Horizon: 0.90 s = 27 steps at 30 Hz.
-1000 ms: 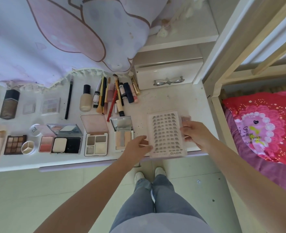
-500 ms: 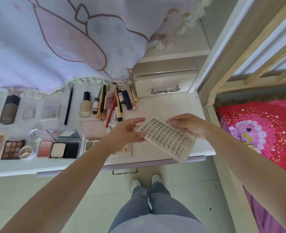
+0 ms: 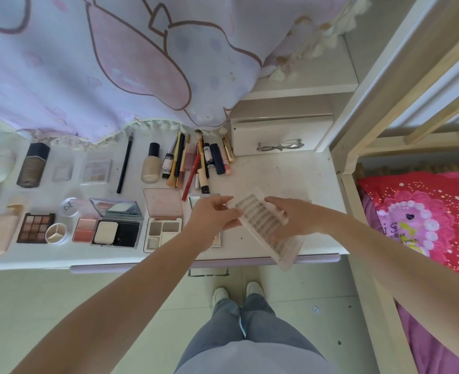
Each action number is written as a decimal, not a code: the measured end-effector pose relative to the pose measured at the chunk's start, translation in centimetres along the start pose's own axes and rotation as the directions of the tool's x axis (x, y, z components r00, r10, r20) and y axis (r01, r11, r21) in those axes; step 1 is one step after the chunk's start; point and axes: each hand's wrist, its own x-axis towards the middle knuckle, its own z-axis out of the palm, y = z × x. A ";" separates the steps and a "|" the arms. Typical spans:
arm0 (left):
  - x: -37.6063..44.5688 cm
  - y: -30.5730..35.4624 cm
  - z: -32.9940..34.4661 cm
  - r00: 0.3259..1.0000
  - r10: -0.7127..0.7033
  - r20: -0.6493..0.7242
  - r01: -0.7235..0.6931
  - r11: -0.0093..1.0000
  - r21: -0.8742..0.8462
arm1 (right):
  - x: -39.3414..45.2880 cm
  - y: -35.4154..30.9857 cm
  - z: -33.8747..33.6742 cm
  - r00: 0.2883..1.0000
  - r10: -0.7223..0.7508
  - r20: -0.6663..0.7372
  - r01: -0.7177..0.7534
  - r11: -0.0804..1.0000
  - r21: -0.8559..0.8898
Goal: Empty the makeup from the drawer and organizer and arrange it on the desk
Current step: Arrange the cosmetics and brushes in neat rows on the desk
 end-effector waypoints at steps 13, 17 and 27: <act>0.2 0.5 -2.1 0.943 -0.117 0.312 0.004 0.940 0.340 | -1.1 -0.8 0.5 0.995 -0.070 0.069 0.066 0.996 0.065; 0.1 0.4 -2.6 0.893 -0.136 0.430 -0.003 0.951 0.308 | -1.6 -0.8 0.9 0.985 -0.136 0.109 0.128 0.989 0.078; 0.1 -1.5 -2.8 0.793 -0.034 0.608 0.030 0.999 0.017 | 0.2 2.0 1.2 0.922 -0.287 0.260 0.130 0.861 0.492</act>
